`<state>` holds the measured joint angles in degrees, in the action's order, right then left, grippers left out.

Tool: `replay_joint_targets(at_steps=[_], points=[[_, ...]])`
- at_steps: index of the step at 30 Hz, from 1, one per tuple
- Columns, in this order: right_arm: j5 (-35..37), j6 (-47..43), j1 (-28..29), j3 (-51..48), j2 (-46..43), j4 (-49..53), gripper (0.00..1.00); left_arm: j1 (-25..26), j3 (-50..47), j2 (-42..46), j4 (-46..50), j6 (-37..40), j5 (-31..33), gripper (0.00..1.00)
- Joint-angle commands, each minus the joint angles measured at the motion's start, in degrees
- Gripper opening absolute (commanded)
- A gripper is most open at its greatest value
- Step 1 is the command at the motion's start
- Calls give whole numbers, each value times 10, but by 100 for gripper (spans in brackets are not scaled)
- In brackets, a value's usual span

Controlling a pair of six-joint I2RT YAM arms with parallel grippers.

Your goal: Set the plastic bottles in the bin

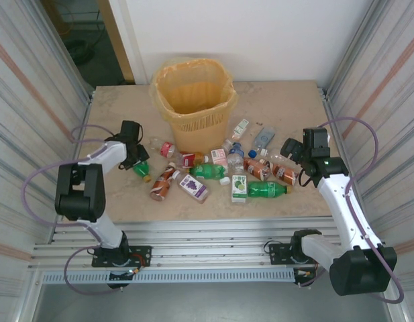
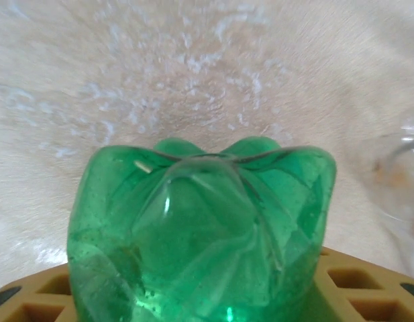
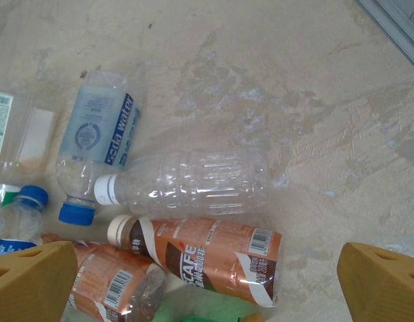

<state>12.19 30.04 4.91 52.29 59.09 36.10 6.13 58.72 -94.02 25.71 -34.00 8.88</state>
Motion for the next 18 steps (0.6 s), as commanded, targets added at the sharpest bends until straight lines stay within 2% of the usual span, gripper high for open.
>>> replay_joint_targets(at_steps=[1,5,11,18], points=[[11,10,3,6,-11,5,98,1,7,71,26,21,25,38],[10,11,3,5,-9,1,98,1,17,135,42,36,19,38],[6,12,2,6,-5,-7,98,2,49,227,48,43,-31,40],[2,14,2,6,3,-14,98,38,110,279,17,48,-53,39]])
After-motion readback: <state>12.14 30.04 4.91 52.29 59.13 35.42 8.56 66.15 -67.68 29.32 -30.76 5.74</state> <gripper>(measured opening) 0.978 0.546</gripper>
